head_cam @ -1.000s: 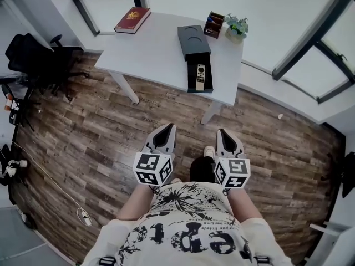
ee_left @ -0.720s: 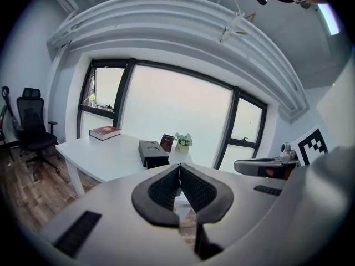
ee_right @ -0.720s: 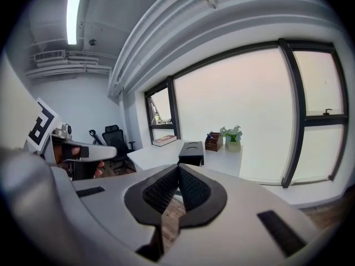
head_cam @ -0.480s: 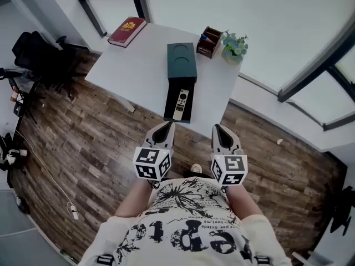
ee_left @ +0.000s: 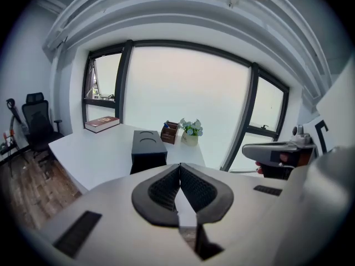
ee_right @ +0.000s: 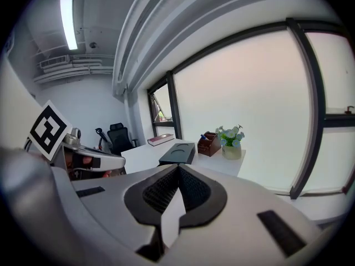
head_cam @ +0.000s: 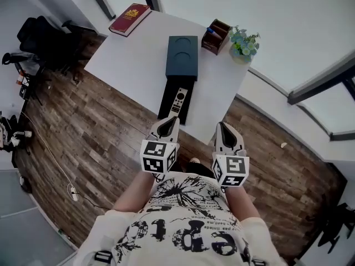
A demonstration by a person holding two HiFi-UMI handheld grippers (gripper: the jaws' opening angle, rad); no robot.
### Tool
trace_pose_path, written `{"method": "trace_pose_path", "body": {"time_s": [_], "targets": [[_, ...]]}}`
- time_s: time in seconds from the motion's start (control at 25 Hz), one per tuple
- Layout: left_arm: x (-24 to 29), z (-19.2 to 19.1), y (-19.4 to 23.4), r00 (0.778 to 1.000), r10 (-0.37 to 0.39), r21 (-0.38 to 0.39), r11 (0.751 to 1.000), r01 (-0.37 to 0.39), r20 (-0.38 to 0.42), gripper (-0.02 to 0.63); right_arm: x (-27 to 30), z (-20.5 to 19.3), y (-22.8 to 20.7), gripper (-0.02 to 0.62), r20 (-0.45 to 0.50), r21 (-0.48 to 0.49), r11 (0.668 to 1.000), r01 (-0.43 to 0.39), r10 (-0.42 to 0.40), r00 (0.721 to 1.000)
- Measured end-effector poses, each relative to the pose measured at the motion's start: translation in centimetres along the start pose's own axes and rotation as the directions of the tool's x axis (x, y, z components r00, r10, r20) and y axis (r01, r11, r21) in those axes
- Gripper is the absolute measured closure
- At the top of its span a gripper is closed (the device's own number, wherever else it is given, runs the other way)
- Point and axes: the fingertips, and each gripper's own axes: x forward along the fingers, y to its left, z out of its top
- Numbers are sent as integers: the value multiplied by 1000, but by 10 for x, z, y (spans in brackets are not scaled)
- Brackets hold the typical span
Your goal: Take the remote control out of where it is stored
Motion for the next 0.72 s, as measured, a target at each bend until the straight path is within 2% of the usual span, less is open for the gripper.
{"method": "trace_pose_path", "body": {"time_s": [0.08, 0.2, 0.36, 0.52, 0.68, 0.72], "targets": [[11, -7, 6, 999, 19, 25, 1000, -18, -39, 595, 7, -3, -3, 592, -15, 18, 1000, 10, -10, 1000], [30, -19, 11, 993, 5, 35, 999, -1, -117, 595, 18, -6, -9, 592, -34, 24, 999, 37, -36, 999], [56, -25, 24, 985, 1, 41, 999, 6, -171, 595, 35, -12, -8, 592, -69, 5, 998, 67, -67, 995], [84, -39, 35, 964, -19, 51, 998, 34, -266, 595, 50, -19, -7, 592, -105, 27, 995, 95, -92, 990], [114, -55, 50, 946, 10, 73, 997, 15, -324, 592, 65, -27, -12, 592, -142, 38, 990, 133, -126, 982], [120, -59, 53, 941, 6, 68, 998, 18, -339, 561, 69, -30, -14, 592, -151, 43, 990, 138, -130, 980]]}}
